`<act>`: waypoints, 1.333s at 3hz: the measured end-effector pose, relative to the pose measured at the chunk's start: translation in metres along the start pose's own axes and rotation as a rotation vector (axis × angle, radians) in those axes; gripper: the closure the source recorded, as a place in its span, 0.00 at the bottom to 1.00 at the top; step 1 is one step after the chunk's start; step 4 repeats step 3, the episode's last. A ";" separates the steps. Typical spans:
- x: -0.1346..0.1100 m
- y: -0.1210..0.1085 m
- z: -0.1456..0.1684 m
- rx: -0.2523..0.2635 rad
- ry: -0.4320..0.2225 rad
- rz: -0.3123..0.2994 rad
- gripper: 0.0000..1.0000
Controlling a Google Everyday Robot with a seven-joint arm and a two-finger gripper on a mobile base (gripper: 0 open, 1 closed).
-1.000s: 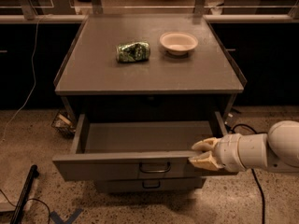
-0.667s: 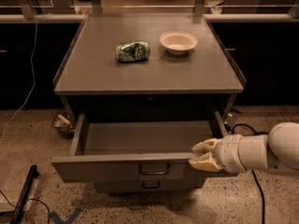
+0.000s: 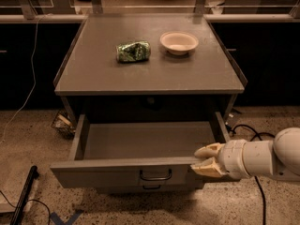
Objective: Open top drawer
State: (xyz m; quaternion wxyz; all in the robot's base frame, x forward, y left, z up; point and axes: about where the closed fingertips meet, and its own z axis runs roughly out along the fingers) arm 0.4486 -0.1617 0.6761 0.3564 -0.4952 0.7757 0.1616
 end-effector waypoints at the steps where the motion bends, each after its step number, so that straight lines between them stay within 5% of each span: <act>1: 0.000 0.000 0.000 0.000 0.000 0.000 0.12; 2: 0.000 0.000 0.000 0.000 0.000 0.000 0.00; 4: 0.000 0.000 0.000 0.000 0.000 0.000 0.00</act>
Offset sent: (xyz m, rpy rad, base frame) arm 0.0000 0.0000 0.0000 0.0000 0.0000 0.0000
